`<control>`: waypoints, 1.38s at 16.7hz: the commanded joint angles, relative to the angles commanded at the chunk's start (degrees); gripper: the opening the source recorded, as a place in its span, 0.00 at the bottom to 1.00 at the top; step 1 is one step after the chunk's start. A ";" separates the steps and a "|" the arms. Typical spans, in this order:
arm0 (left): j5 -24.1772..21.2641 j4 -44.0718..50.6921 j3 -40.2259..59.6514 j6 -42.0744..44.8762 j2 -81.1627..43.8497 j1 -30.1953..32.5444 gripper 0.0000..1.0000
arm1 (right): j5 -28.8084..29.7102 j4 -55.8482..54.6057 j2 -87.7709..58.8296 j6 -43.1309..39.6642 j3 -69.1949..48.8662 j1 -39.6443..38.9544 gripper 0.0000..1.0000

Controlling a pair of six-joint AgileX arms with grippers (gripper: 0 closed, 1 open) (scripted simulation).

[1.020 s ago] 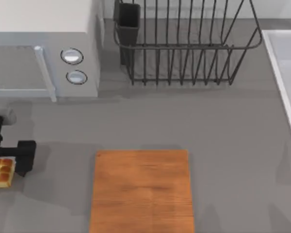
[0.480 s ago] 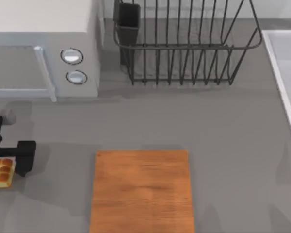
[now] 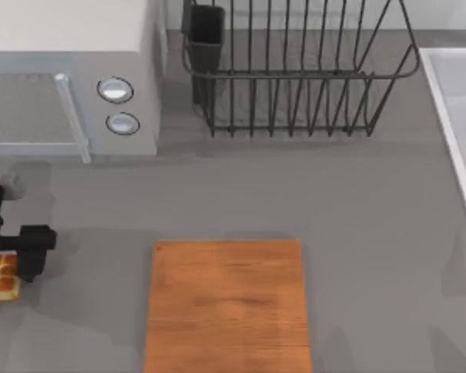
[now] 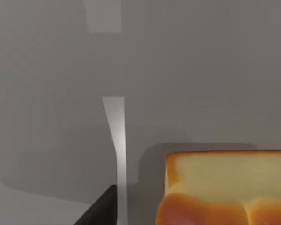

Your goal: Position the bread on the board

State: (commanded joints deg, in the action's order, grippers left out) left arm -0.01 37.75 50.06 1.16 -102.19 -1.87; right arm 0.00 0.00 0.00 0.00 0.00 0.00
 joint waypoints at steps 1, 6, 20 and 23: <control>0.00 0.00 0.00 0.00 0.00 0.00 0.02 | 0.00 0.00 0.00 0.00 0.00 0.00 1.00; 0.00 0.00 0.00 0.00 0.00 0.00 0.00 | 0.00 0.00 0.00 0.00 0.00 0.00 1.00; -0.03 22.66 13.80 -0.26 9.46 0.21 0.00 | 0.00 0.00 0.00 0.00 0.00 0.00 1.00; -0.02 25.03 15.58 -0.30 11.07 0.25 0.00 | 0.00 0.00 0.00 0.00 0.00 0.00 1.00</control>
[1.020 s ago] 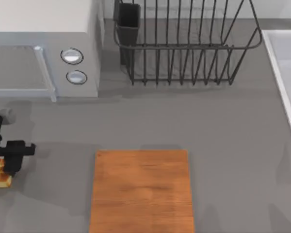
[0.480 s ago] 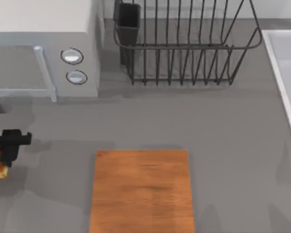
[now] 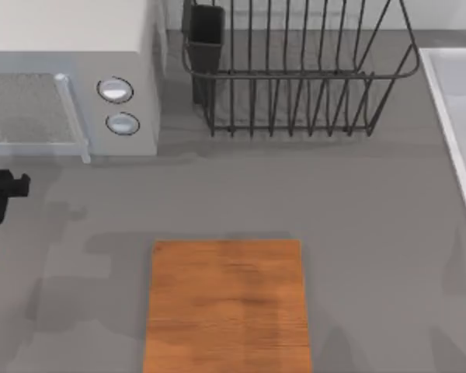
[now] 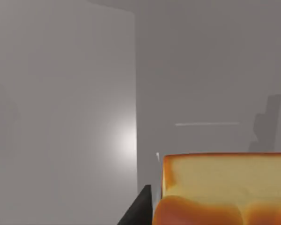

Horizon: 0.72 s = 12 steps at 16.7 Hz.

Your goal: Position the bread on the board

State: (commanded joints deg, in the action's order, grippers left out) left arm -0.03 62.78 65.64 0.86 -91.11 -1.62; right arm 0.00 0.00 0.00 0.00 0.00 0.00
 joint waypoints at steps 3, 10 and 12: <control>0.03 -0.15 -0.16 0.11 -0.23 -0.12 0.00 | 0.00 0.00 0.00 0.00 0.00 0.00 1.00; -0.09 0.81 3.06 12.69 -3.83 5.39 0.00 | 0.00 0.00 0.00 0.00 0.00 0.00 1.00; -0.17 1.34 4.77 21.76 -5.95 9.07 0.00 | 0.00 0.00 0.00 0.00 0.00 0.00 1.00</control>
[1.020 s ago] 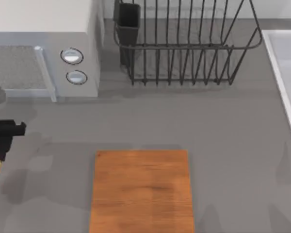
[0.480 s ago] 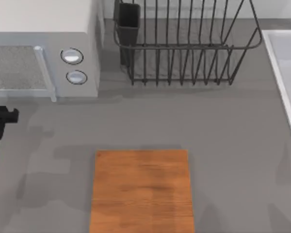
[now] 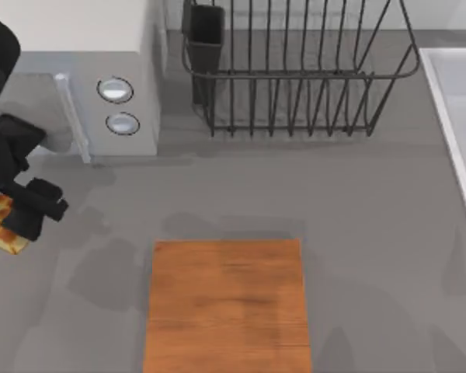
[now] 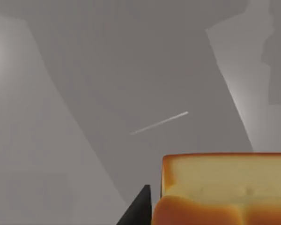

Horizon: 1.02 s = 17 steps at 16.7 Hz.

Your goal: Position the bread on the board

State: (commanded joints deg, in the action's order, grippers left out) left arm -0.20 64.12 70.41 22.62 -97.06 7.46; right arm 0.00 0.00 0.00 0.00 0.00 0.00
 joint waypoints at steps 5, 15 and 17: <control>-0.48 0.88 3.33 31.88 -5.22 11.58 0.00 | 0.00 0.00 0.00 0.00 0.00 0.00 1.00; -1.56 -0.26 7.84 95.47 -11.72 34.82 0.00 | 0.00 0.00 0.00 0.00 0.00 0.00 1.00; -1.48 -1.21 8.12 102.75 -11.50 37.84 0.00 | 0.00 0.00 0.00 0.00 0.00 0.00 1.00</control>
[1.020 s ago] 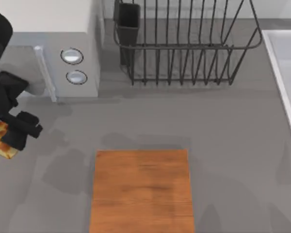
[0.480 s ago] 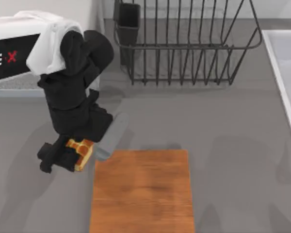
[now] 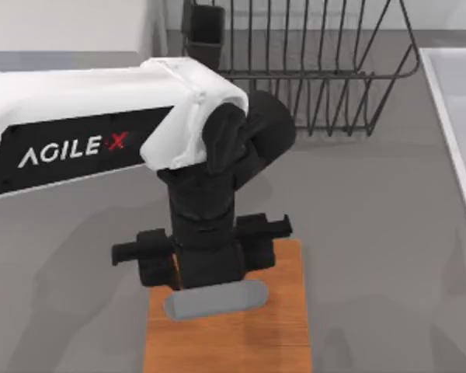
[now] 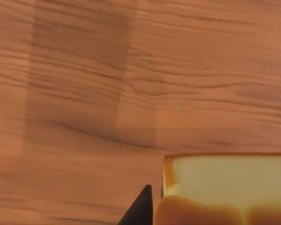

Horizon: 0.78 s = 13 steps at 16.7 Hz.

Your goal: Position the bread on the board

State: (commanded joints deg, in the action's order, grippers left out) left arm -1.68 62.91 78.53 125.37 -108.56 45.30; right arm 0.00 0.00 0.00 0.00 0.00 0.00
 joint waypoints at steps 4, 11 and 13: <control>0.21 -1.17 0.29 7.22 0.41 3.24 0.00 | 0.00 0.00 0.00 0.00 0.00 0.00 1.00; 0.17 -1.35 -0.05 7.56 0.18 3.13 0.00 | 0.00 0.00 0.00 0.00 0.00 0.00 1.00; 0.17 -2.00 -0.60 7.61 -0.25 3.17 0.00 | 0.00 0.00 0.00 0.00 0.00 0.00 1.00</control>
State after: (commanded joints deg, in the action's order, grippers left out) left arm -1.51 60.91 77.93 132.98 -108.81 48.47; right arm 0.00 0.00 0.00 0.00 0.00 0.00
